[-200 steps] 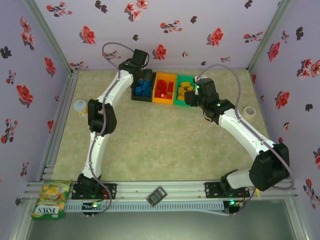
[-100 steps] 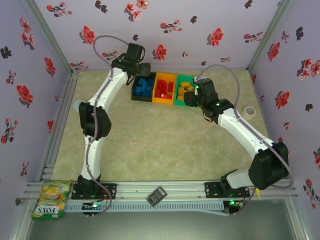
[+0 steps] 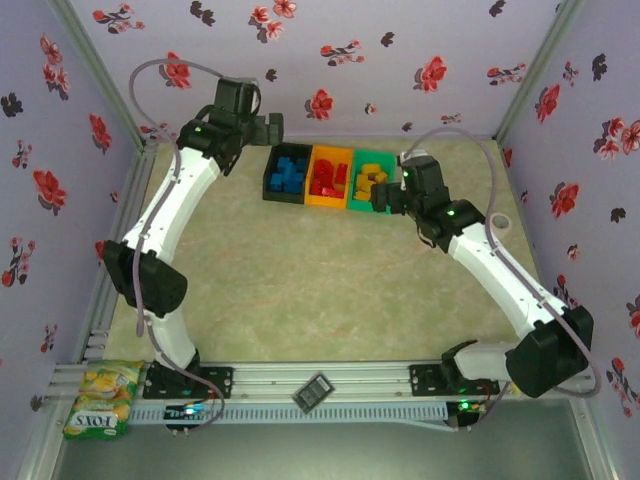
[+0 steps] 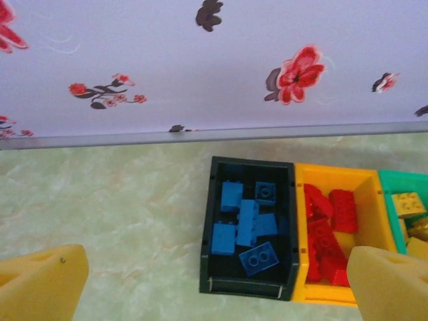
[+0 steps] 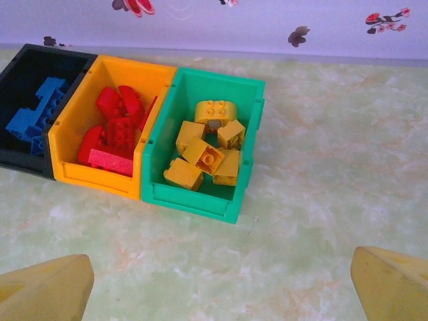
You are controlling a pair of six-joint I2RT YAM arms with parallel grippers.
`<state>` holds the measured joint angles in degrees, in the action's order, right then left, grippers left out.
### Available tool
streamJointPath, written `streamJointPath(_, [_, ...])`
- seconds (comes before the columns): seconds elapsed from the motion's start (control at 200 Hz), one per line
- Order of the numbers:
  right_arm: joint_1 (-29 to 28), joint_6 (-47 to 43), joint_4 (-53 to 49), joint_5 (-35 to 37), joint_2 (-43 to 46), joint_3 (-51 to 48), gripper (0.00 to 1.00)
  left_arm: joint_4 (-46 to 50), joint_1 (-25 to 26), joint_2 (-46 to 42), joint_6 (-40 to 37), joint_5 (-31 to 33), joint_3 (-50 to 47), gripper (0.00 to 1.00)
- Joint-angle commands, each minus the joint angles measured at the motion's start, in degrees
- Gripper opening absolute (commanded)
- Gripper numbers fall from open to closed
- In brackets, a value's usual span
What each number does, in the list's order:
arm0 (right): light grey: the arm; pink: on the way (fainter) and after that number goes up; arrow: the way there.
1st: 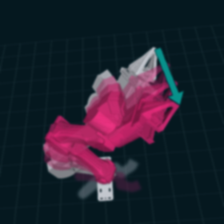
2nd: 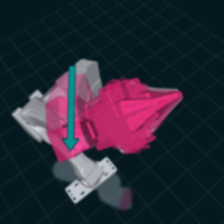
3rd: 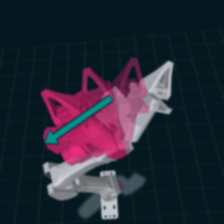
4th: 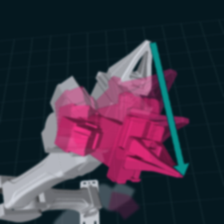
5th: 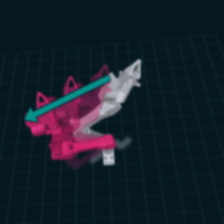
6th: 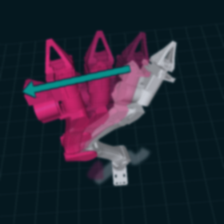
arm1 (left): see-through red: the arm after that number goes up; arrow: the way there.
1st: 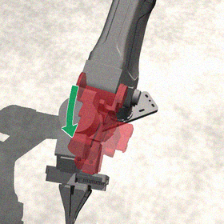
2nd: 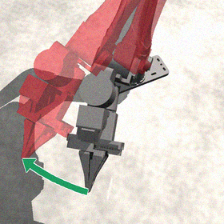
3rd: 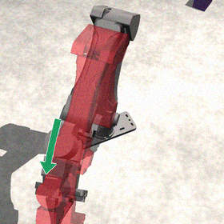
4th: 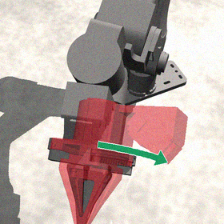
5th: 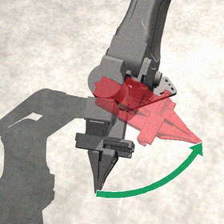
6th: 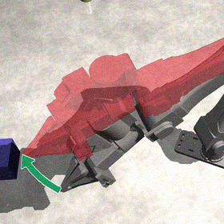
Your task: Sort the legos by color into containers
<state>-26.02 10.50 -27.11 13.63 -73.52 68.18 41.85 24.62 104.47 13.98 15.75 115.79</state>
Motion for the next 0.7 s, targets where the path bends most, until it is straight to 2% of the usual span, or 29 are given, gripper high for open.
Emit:
streamJointPath(0.0, [0.60,1.11,-2.59,2.35,3.51,3.05,1.00,3.69,-0.26,-2.96,-1.55,5.41,-1.45,1.00])
streamJointPath(0.105, [1.64,2.81,-5.01,4.88,5.81,4.12,1.00,5.34,-0.44,-5.44,-0.06,14.39,-4.60,1.00])
streamJointPath(0.215, [3.61,2.39,-8.90,4.78,7.71,5.22,0.99,4.20,-0.63,-8.92,0.07,20.51,-10.06,1.00])
streamJointPath(0.3, [4.60,1.32,-8.73,5.16,10.00,3.40,1.00,-1.85,-0.69,-13.33,-1.79,25.54,-17.50,1.00])
streamJointPath(0.345, [5.21,1.69,-7.91,9.08,11.42,2.05,0.99,-8.04,-0.90,-16.10,-4.05,28.70,-24.23,1.00])
streamJointPath(0.4, [5.85,1.45,-7.40,11.69,12.60,0.75,1.00,-17.08,-1.72,-19.77,-7.45,29.08,-32.81,1.00])
streamJointPath(0.475, [7.05,1.21,-6.59,13.98,13.54,-0.47,0.99,-25.64,-3.87,-23.73,-7.94,29.03,-42.32,1.00])
streamJointPath(0.61, [9.57,0.34,-4.56,13.62,14.47,-2.88,1.00,-23.43,-11.29,-27.51,-0.57,24.73,-49.49,1.00])
streamJointPath(0.695, [10.03,-1.16,-1.01,14.56,15.47,-5.92,1.00,-26.82,-16.25,-29.61,1.08,20.63,-55.87,1.00])
